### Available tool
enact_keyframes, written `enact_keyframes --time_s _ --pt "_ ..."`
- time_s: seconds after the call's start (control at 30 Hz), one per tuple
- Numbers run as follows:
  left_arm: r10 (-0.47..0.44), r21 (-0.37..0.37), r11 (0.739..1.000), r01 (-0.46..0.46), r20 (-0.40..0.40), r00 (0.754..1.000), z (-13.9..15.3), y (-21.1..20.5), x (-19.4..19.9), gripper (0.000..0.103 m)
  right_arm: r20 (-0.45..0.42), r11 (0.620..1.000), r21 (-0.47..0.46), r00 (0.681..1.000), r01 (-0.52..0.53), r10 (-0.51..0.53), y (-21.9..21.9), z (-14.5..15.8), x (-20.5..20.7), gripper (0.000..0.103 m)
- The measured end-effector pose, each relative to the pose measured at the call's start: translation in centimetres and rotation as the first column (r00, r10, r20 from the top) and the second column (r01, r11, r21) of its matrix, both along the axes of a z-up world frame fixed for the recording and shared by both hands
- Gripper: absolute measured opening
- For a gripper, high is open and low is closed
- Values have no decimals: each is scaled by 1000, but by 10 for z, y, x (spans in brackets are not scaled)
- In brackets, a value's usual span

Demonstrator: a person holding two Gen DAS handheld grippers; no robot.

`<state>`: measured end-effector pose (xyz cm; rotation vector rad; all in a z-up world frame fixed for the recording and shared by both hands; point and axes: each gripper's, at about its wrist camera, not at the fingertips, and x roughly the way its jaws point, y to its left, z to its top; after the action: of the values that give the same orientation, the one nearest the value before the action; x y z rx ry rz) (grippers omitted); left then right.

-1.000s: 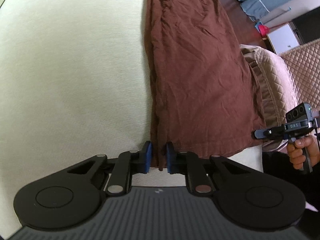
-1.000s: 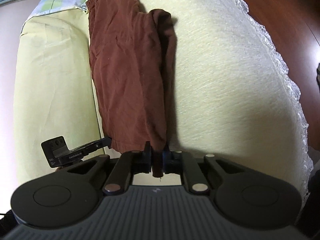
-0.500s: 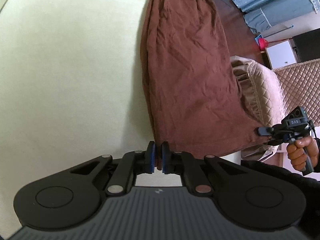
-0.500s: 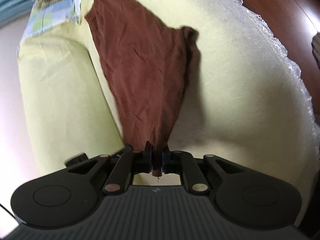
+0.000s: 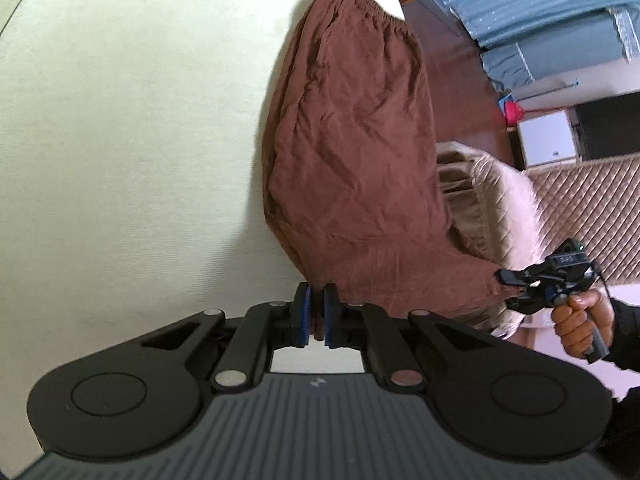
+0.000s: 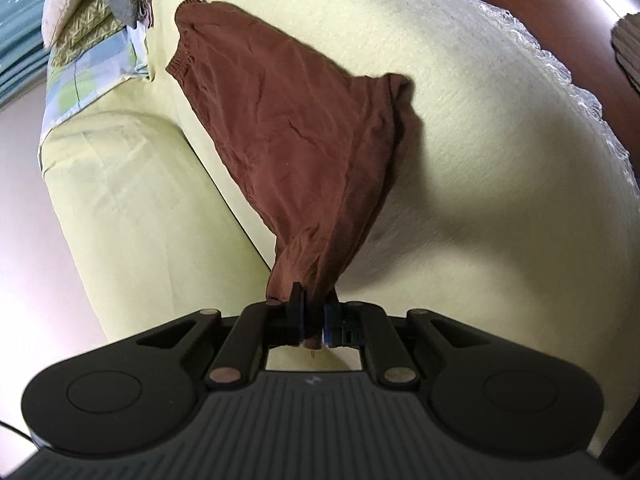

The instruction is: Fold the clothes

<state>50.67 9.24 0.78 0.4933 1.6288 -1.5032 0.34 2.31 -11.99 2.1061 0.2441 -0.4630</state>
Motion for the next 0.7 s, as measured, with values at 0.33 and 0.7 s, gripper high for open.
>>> enact_keyframes --time_s 0.33,0.7 --pt "237 22 971 -236 -36 971 35 -55 17 3 -16 998 58 999 32 -31 -74 36 16 7" --pt "342 146 930 -338 -5 940 3 -166 25 3 -32 982 185 999 -28 34 -209 -6 46 7"
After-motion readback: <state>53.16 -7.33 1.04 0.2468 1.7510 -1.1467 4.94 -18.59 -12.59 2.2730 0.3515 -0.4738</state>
